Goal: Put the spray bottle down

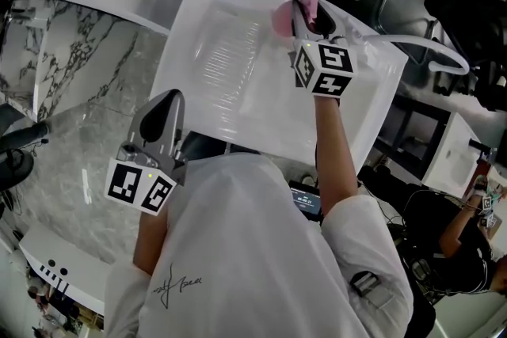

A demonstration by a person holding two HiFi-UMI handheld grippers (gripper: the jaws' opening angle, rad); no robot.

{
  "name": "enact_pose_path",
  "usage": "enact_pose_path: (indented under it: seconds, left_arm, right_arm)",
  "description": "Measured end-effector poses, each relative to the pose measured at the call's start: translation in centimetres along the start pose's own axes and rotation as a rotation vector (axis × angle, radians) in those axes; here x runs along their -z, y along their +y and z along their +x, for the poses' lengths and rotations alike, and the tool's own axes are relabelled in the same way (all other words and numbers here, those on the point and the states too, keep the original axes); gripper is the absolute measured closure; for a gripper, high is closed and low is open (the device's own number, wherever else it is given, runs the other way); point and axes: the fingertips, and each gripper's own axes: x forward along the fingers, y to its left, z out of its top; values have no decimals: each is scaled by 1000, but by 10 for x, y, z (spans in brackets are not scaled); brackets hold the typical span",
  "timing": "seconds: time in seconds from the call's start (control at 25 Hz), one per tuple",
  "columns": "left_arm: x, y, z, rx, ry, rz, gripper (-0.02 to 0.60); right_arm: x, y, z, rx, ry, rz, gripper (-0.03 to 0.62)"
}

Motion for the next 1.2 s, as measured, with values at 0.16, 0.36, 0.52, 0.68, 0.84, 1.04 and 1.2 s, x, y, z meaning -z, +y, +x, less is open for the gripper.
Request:
enact_pose_path:
  seconds: [0.16, 0.36, 0.52, 0.68, 0.84, 1.04, 1.2]
  left_arm:
    - [2, 3, 1, 1, 2, -10, 528]
    - [2, 8, 1, -2, 11, -12, 528]
    - [4, 11, 1, -3, 12, -14, 528]
    - [4, 10, 3, 0, 15, -14, 528]
    - [4, 9, 3, 1, 22, -15, 528]
    - [8, 4, 2, 7, 30, -17, 528]
    - [10, 2, 2, 13, 35, -16, 528]
  right_arm:
    - [0, 0, 9, 10, -8, -6, 462]
    - [1, -1, 18, 19, -15, 3, 461]
    - [3, 0, 24, 19, -34, 3, 462]
    - [5, 1, 30, 13, -56, -7, 462]
    - [1, 3, 32, 8, -98, -17, 462]
    - [2, 7, 35, 5, -126, -43, 462]
    - [2, 11, 34, 5, -152, -70, 462]
